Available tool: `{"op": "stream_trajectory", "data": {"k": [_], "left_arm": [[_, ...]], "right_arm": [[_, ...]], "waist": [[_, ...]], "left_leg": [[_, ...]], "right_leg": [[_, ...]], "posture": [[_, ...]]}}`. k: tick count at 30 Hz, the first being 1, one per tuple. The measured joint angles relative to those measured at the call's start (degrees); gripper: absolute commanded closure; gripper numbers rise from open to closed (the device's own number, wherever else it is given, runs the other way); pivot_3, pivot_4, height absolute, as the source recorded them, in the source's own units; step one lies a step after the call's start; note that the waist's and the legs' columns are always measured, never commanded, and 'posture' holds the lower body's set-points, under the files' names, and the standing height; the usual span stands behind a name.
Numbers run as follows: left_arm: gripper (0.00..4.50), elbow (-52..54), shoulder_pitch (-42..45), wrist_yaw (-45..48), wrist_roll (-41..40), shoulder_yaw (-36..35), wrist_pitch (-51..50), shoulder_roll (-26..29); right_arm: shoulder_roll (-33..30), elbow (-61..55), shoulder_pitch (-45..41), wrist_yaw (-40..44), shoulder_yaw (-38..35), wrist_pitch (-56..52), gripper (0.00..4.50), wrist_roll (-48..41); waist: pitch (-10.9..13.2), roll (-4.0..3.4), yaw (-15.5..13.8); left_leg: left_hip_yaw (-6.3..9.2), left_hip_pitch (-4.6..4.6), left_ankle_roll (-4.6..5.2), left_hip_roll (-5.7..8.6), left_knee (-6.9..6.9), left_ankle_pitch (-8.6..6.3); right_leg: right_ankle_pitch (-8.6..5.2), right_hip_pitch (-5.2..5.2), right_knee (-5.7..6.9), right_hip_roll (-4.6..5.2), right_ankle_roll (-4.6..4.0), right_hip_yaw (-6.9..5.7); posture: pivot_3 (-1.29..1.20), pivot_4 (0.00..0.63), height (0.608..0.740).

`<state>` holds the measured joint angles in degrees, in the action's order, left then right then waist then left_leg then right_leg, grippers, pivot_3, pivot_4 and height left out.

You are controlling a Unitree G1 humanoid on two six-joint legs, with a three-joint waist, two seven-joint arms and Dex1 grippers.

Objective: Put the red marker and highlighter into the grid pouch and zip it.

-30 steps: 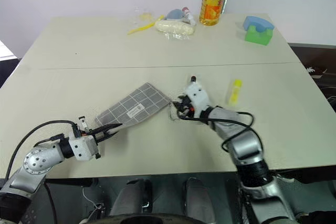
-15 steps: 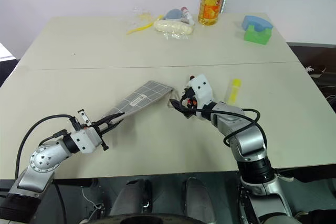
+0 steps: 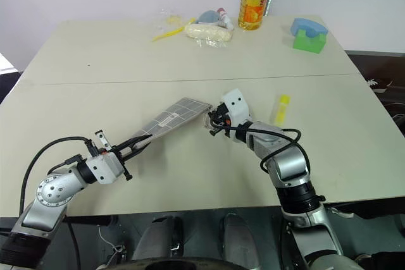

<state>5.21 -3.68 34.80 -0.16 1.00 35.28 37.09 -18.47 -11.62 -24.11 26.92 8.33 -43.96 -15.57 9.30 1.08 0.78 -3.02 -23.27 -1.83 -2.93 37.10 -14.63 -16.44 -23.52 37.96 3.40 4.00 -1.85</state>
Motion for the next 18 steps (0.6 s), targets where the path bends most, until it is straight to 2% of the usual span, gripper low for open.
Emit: {"op": "stream_trajectory", "data": {"k": [4,8,18], "left_arm": [[4.50,-0.04,0.44,-0.24,0.61,0.04,-0.78,-0.84],[4.50,-0.53,3.24,-2.48,2.26,0.96,-4.76,-5.13],[4.50,-3.52,8.64,-6.28,7.81,4.91,-8.49,-11.34]], "right_arm": [[-1.11,-1.10,-0.05,0.64,1.77,0.14,4.44,1.25],[-3.73,-5.96,-1.61,3.30,7.91,1.10,4.44,4.05],[-5.16,-13.21,-4.33,8.88,16.24,1.42,4.44,5.56]], "waist": [[0.01,-0.02,-0.01],[0.01,-0.01,-0.04],[0.02,0.00,-0.09]], "left_leg": [[0.00,0.00,0.00,0.00,0.00,0.00],[0.02,-0.02,0.00,0.03,0.02,0.00],[0.05,-0.03,0.00,0.03,0.04,0.00]], "right_leg": [[0.00,-0.01,0.00,0.00,0.00,0.00],[0.00,-0.01,0.00,-0.02,0.01,-0.01],[0.00,-0.01,0.01,-0.05,0.01,-0.02]], "posture": [[0.00,0.150,0.740],[0.00,0.150,0.740],[0.00,0.150,0.740]]}}
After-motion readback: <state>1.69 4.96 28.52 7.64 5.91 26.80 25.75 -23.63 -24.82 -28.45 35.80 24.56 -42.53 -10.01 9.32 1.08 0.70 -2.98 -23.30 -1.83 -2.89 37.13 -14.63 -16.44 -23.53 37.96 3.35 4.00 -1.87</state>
